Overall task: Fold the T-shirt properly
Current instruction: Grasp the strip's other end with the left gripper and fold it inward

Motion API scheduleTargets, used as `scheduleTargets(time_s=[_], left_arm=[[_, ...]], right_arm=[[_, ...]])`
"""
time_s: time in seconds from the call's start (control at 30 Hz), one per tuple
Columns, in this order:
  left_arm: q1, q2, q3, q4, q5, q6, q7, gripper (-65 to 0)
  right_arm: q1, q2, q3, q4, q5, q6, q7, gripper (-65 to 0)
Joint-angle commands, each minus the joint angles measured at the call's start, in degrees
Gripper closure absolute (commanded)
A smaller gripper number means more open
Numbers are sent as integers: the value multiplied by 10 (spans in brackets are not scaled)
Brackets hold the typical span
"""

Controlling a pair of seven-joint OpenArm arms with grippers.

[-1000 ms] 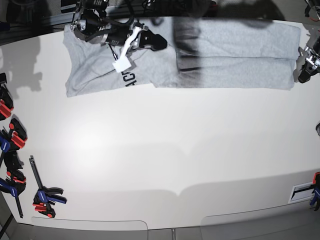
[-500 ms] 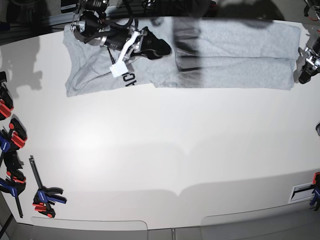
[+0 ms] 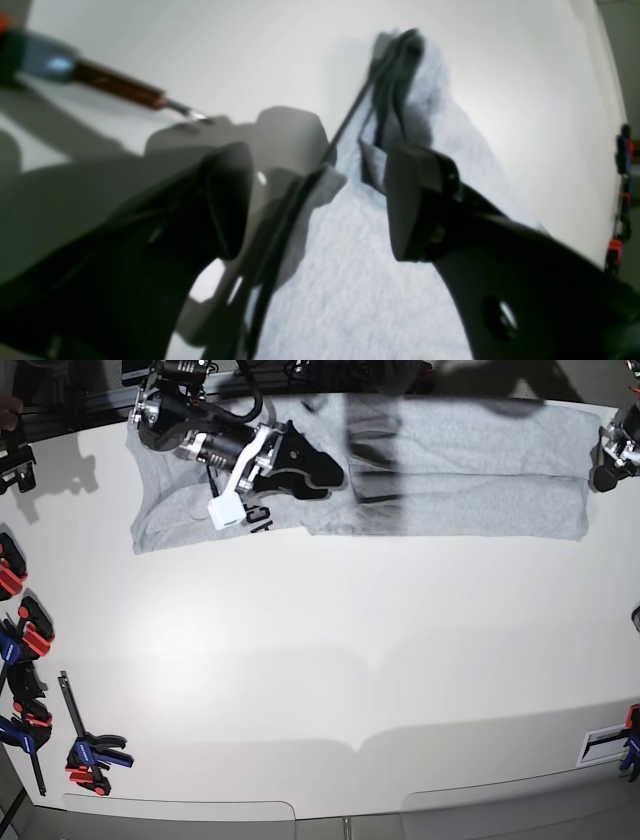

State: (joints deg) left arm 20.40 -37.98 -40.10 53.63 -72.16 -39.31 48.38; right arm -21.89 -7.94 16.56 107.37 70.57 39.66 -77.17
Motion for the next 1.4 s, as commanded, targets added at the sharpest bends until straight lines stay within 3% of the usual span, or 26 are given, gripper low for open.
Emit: scheduleTargets(time_s=[0.0,0.2,0.47,0.77,0.87,1.0,1.1,1.23,1.37], left_arm=[[1,-16,-5,7,-9,-7,-2,-387],[1,1,-3,7,7,-7,11,-387],[-5,42,-2,7,-35,-7,60,-387],[-19,46,38,7,-55,-7,65,-377],[-18,46,39,7,-55,-7,58,-280],[-18,46,38,7,-84,-7,38,0],[-19,46,37,8,-128,-7,49,0],[-18,46,37,21,-128,-7,105,0],[-10,48,37,68,-128,-7,118,0]], right_arm=[[3,-2,-1,10,18,3,10,-286],[3,-2,-1,10,18,3,11,-286],[5,-1,-1,10,19,3,12,-286],[20,-2,-1,10,16,3,12,-286],[20,-2,-1,10,16,3,12,-286],[20,-1,-1,10,16,3,12,-286],[21,1,0,10,16,3,12,-286],[23,10,0,10,16,3,13,-286],[33,11,18,10,16,3,12,-286]])
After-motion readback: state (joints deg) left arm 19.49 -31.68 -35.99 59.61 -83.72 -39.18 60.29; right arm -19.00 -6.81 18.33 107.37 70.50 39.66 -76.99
